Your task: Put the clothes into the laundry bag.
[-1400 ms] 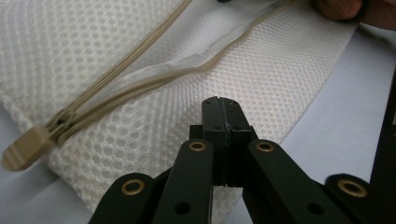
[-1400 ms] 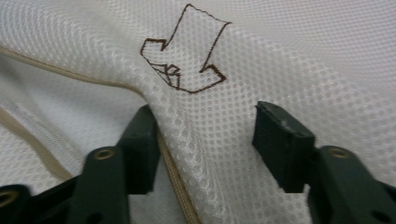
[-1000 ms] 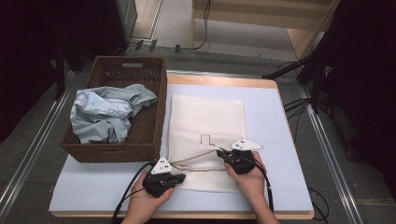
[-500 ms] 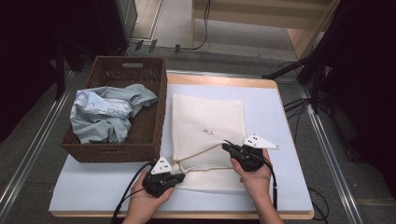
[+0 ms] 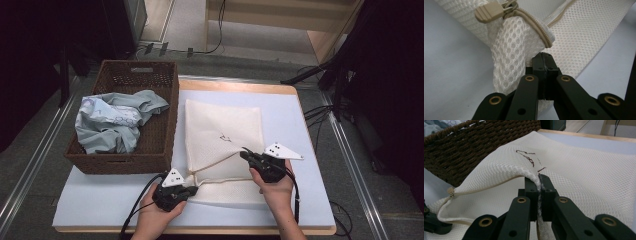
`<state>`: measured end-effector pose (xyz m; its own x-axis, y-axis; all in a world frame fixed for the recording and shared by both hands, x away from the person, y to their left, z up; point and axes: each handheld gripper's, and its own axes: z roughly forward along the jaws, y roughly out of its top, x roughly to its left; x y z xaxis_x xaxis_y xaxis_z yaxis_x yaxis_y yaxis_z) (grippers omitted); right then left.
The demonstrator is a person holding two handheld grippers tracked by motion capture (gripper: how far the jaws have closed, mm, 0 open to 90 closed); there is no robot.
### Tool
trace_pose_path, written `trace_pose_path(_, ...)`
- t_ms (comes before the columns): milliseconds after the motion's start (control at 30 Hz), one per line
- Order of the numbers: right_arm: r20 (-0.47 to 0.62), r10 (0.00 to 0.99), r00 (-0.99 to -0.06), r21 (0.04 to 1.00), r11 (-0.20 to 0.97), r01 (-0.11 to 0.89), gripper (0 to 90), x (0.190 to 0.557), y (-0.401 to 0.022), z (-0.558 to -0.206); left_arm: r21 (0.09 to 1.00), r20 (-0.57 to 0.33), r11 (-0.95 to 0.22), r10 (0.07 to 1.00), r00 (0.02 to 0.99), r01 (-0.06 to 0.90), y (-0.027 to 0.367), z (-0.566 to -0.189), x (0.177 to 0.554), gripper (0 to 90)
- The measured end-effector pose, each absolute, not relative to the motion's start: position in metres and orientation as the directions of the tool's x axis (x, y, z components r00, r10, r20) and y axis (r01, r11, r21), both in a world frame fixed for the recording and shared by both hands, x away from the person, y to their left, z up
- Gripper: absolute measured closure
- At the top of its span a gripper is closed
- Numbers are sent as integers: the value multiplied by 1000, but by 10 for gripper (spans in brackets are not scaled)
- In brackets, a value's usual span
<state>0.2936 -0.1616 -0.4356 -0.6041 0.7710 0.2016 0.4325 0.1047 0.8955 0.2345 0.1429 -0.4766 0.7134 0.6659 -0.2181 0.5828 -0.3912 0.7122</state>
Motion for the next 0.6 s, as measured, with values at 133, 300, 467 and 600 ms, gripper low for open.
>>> trace_pose_path(133,203,769,-606,889,115,444,876,294,-159,-439,715,-212,-396,662,719,576,143,-476,234,900)
trace_pose_path(300,194,769,-609,886,129,445,874,294,-158,-442,746,-204,-383,648,734,545,145,-472,230,900)
trace_pose_path(467,192,767,-612,882,139,451,873,294,-157,-446,776,-212,-351,638,740,524,149,-463,226,870)
trace_pose_path(600,190,766,-614,879,145,454,873,294,-155,-447,798,-183,-349,635,750,491,151,-451,222,825)
